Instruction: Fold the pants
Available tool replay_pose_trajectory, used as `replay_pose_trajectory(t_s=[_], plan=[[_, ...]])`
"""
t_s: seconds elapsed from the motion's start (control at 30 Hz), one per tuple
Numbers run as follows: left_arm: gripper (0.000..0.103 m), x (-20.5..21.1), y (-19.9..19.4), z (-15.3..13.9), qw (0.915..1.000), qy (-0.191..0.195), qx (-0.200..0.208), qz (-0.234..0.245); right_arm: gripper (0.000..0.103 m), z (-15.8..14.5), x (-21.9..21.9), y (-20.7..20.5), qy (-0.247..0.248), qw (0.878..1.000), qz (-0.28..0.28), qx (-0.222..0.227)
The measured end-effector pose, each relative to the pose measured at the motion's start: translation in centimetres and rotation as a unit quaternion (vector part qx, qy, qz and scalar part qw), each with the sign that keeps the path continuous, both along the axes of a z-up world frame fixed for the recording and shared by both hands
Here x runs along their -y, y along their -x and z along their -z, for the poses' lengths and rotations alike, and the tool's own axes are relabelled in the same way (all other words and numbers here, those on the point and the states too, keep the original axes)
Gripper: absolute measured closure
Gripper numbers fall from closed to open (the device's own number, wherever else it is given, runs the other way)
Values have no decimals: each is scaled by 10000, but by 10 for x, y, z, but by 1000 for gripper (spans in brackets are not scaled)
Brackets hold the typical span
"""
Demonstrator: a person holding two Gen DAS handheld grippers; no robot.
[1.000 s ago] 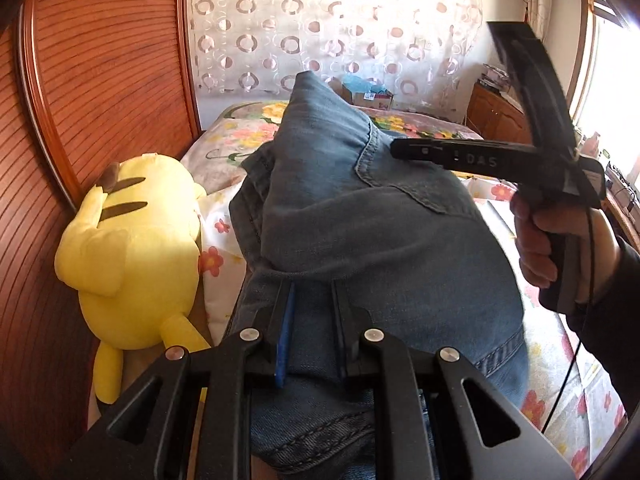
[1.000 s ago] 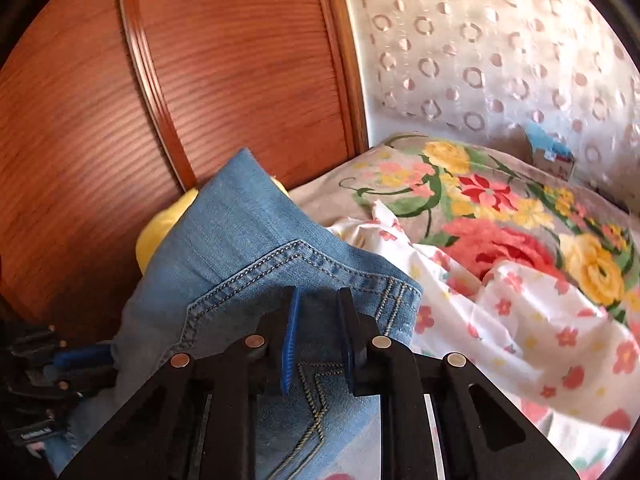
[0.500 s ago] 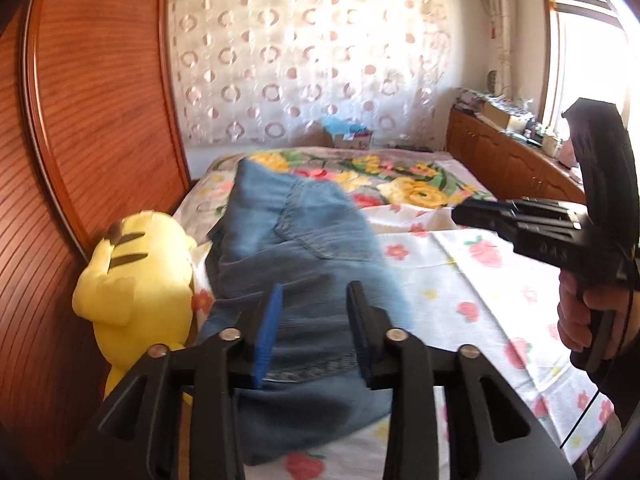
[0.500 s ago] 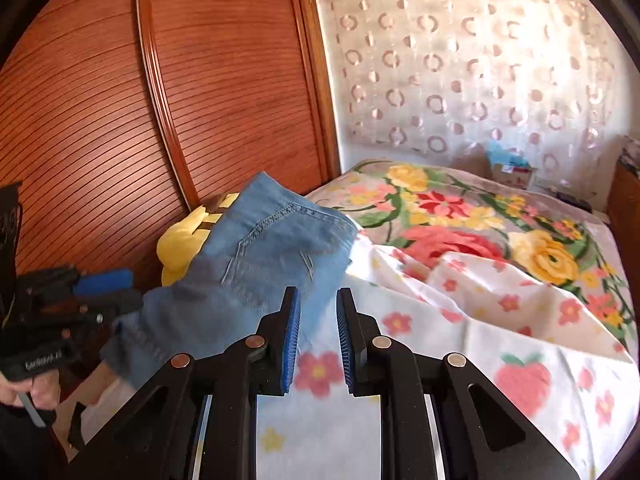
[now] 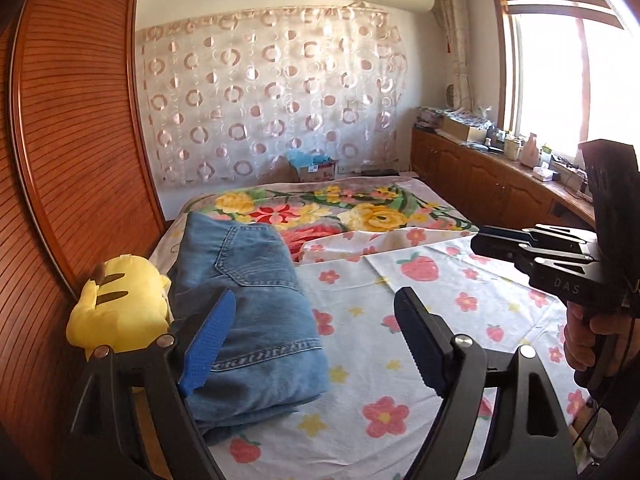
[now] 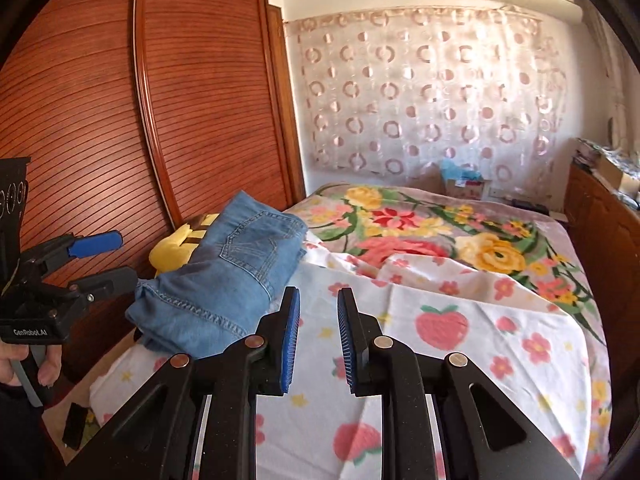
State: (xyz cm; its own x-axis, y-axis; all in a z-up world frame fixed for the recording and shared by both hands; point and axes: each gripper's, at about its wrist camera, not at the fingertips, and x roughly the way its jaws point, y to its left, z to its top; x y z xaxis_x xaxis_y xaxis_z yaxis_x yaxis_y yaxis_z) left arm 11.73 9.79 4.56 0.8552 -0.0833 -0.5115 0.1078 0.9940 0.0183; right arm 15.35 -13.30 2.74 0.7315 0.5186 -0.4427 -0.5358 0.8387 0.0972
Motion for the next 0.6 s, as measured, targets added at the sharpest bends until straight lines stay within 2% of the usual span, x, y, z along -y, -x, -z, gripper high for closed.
replay_pose_trajectory(t_s=[0.1,0.17,0.37,0.5,0.6], plan=[[18,11,8,-5,9999,-80,86,-19,81,-2,10,18,4,9999,119,63],[12,20,13,-9,9994,-211,215,-153,81,-5,17,33,31,9995,283,150],[9,43,34,-27,9984,-74,554,-20,80,-19,34,76,-6,9978,537,381],[9,56,48,-35,9977,13,682,-11,60,-27,48,105,-101,9954,771,568],[9,66,58,-38,9967,9,803,-103,50,-27,55,129,-96,9922,1016,714]])
